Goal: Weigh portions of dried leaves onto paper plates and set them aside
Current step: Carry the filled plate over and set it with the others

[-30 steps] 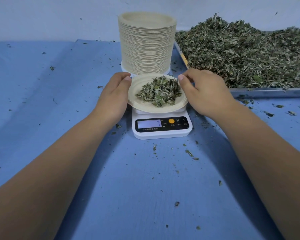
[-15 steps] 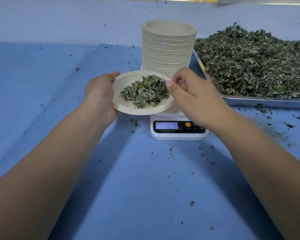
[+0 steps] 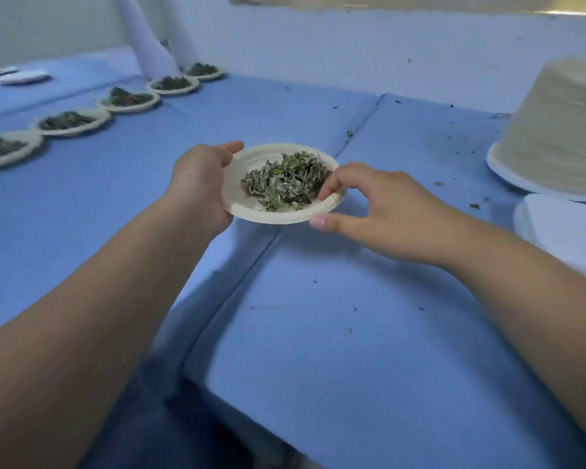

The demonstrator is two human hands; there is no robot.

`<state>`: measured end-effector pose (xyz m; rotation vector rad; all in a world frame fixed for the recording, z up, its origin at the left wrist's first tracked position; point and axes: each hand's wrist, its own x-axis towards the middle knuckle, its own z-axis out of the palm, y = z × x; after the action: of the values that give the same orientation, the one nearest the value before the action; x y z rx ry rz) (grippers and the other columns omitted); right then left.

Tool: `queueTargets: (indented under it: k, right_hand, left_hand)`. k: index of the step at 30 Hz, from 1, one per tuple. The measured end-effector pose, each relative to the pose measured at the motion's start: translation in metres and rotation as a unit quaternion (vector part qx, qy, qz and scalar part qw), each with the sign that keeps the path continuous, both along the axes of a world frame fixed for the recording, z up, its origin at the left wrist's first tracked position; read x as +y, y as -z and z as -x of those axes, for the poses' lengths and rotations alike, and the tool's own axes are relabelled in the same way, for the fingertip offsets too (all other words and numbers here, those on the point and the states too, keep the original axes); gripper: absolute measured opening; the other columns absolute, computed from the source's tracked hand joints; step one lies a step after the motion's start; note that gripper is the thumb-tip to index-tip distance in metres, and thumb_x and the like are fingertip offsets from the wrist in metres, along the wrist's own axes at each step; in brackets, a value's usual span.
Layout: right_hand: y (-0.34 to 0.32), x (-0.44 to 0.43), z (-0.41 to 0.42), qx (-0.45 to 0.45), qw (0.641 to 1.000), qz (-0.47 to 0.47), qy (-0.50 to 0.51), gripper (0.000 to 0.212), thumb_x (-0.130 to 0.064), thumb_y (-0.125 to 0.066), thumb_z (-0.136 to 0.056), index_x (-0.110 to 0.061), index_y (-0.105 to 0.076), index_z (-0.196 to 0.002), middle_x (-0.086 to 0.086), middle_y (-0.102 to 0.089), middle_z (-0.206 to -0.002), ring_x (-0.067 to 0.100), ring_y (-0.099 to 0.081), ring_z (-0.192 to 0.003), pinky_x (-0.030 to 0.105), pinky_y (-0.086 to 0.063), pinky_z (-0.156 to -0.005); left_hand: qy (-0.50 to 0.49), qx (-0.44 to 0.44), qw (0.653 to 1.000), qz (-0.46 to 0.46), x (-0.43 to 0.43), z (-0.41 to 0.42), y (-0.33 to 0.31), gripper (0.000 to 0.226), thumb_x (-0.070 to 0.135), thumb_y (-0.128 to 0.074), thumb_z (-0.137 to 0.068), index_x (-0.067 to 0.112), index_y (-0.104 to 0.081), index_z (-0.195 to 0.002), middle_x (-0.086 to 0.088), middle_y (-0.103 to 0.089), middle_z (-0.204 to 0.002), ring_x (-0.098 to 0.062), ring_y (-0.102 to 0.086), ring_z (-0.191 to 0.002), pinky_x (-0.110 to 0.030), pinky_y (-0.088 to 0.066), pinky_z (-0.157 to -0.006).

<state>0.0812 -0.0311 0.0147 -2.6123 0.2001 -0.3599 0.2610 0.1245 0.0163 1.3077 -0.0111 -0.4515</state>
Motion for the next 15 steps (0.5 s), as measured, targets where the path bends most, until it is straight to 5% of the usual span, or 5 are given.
queueTargets:
  k: [6, 10, 13, 15]
  right_hand:
    - [0.022, 0.064, -0.107, 0.019, 0.996, -0.02, -0.086, 0.025, -0.064, -0.066, -0.084, -0.046, -0.053, -0.097, -0.013, -0.059, -0.113, -0.012, -0.051, -0.073, 0.017, -0.034, -0.065]
    - [0.035, 0.106, -0.171, 0.015, 0.992, -0.016, -0.122, 0.031, -0.063, -0.065, -0.086, -0.037, -0.057, -0.101, -0.01, -0.063, -0.108, 0.002, -0.054, -0.089, 0.029, -0.045, -0.078]
    - [0.046, 0.136, -0.212, 0.023, 0.99, -0.005, -0.14, 0.034, -0.063, -0.064, -0.087, -0.032, -0.058, -0.101, -0.012, -0.063, -0.099, 0.012, -0.057, -0.09, 0.036, -0.048, -0.081]
    - [0.053, 0.157, -0.238, 0.023, 0.988, 0.022, -0.153, 0.036, -0.065, -0.063, -0.087, -0.033, -0.057, -0.101, -0.012, -0.061, -0.099, 0.013, -0.055, -0.09, 0.037, -0.046, -0.08]
  left_hand:
    - [-0.114, -0.008, 0.992, -0.058, 0.091, -0.078, 0.023, 0.01, 0.012, -0.05, -0.095, 0.014, -0.056, -0.088, 0.0, -0.067, -0.076, -0.024, -0.059, -0.074, -0.041, -0.052, -0.078]
    - [-0.163, -0.066, 0.979, -0.107, 0.153, -0.12, 0.03, 0.013, 0.012, -0.044, -0.094, 0.019, -0.054, -0.09, 0.0, -0.072, -0.095, -0.019, -0.061, -0.075, -0.023, -0.045, -0.055]
    - [-0.215, -0.135, 0.955, -0.156, 0.198, -0.145, 0.045, 0.023, 0.016, -0.043, -0.097, 0.022, -0.054, -0.117, 0.0, -0.066, -0.116, -0.014, -0.067, -0.095, -0.026, -0.055, -0.074]
    - [-0.285, -0.163, 0.922, -0.204, 0.225, -0.157, 0.053, 0.029, 0.019, -0.046, -0.096, 0.023, -0.055, -0.124, 0.006, -0.062, -0.11, -0.012, -0.063, -0.092, -0.027, -0.052, -0.081]
